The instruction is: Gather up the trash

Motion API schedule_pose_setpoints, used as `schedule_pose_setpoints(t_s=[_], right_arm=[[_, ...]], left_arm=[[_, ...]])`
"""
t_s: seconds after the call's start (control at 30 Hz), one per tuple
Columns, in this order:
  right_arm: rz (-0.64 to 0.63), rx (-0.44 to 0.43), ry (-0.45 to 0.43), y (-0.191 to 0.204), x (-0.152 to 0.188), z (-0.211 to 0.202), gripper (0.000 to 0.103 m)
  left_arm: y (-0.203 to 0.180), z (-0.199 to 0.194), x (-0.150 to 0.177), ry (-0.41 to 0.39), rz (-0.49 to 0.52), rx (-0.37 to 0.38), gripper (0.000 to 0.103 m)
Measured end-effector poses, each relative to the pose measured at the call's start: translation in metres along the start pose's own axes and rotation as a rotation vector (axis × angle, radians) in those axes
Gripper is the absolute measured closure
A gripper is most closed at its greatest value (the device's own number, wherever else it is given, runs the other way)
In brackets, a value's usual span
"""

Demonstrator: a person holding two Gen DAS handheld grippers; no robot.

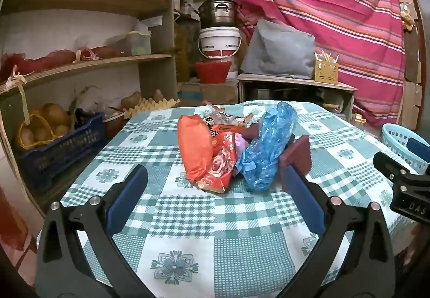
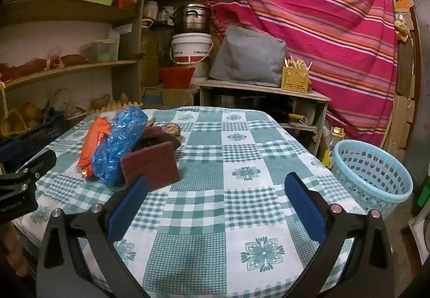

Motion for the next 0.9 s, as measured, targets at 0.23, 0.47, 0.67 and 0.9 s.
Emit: schedule_pose_setpoints(t_s=[0.23, 0.47, 0.67, 0.9], right_arm=[[-0.002, -0.001, -0.001, -0.0014, -0.0006, -0.005, 0.004], [-0.001, -0.001, 0.001, -0.0038, -0.0039, -0.0046, 0.004], [0.003, -0.001, 0.0, -0.0074, -0.0041, -0.0023, 0.004], [0.001, 0.0, -0.004, -0.0071, -0.0029, -0.002, 0.004]], left_arm=[[-0.0036, -0.0012, 0.0, -0.003, 0.019, -0.011, 0.005], [-0.0002, -0.0008, 0.0003, -0.005, 0.008, -0.002, 0.005], [-0.0021, 0.0059, 0.0046, 0.003, 0.009, 0.0, 0.005], [-0.0015, 0.005, 0.0024, 0.006, 0.007, 0.002, 0.005]])
Point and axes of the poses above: each gripper's, at about its wrist camera, not at the fingertips, and z roughly the way its jaws point, y to its left, x to its underside, the point moved 2 cm from there along z, roughly the way its jaws point, and after that the axes turned 15 degrees about z, right-handed, at the moved point
